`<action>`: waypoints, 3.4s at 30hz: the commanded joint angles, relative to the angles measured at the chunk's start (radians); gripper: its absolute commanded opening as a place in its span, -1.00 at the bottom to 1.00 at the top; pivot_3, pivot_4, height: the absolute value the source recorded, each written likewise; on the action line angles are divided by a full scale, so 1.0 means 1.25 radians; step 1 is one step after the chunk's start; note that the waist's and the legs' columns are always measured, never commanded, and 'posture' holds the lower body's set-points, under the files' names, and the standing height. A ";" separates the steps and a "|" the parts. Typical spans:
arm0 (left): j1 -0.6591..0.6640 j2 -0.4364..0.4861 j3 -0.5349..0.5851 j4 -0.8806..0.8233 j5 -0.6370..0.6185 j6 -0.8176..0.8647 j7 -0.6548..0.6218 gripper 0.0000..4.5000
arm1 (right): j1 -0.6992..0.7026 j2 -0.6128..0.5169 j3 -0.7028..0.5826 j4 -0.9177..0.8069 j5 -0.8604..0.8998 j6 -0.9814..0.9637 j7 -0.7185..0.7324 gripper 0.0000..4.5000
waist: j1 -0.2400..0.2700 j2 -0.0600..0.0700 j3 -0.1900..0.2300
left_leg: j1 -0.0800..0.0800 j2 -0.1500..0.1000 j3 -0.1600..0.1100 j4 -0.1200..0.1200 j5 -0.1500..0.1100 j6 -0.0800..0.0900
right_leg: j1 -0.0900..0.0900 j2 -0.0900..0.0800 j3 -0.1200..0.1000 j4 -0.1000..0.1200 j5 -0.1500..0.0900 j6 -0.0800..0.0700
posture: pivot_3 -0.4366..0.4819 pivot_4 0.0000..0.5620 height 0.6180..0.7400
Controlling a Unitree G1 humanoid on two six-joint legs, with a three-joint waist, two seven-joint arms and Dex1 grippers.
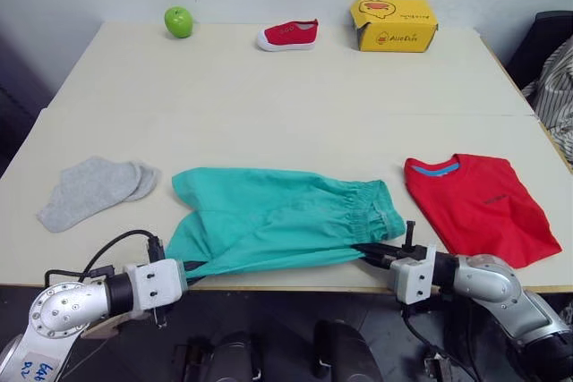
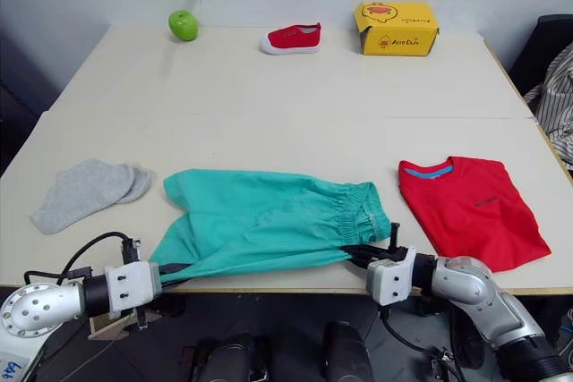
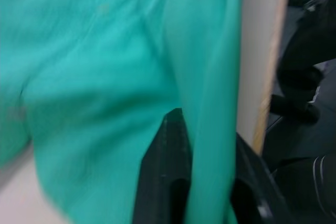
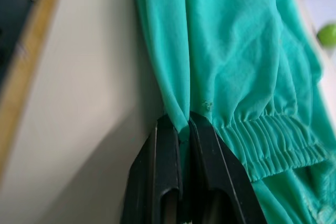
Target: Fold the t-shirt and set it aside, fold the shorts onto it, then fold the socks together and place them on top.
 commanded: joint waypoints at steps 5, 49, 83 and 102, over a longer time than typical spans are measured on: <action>0.071 -0.019 0.129 -0.039 -0.134 0.073 -0.037 0.34 | 0.021 -0.032 -0.021 -0.066 0.176 0.089 0.130 0.01 | 0.000 0.000 0.000 | 0.000 0.001 0.000 0.000 0.000 0.000 | 0.000 0.000 0.000 0.000 0.000 0.000 | -0.05 -0.47 1.00; -0.616 -0.312 -0.276 0.609 0.059 0.170 0.202 -0.99 | -0.042 0.432 -0.211 -0.154 0.262 0.647 -0.343 -1.00 | 0.007 0.005 -0.025 | 0.014 0.010 0.003 -0.005 -0.003 -0.007 | 0.012 0.012 0.002 -0.007 0.001 -0.006 | -0.05 -0.47 1.00; -0.759 -0.412 -0.331 0.673 -0.016 -0.043 -0.121 -1.00 | 0.278 0.254 -0.288 -0.475 1.466 1.125 -0.891 0.99 | 0.018 0.004 -0.024 | 0.009 0.010 0.002 -0.006 -0.010 0.002 | 0.010 0.012 0.001 -0.013 0.001 -0.006 | -0.05 -0.47 1.00; -0.782 -0.404 -0.274 0.777 -0.025 -0.061 -0.137 -1.00 | 0.041 0.524 -0.218 -0.285 1.056 1.009 -0.788 -0.66 | -0.005 -0.001 -0.027 | 0.010 0.013 0.002 -0.006 -0.010 0.000 | 0.010 0.014 0.001 -0.012 0.001 -0.007 | -0.05 -0.47 1.00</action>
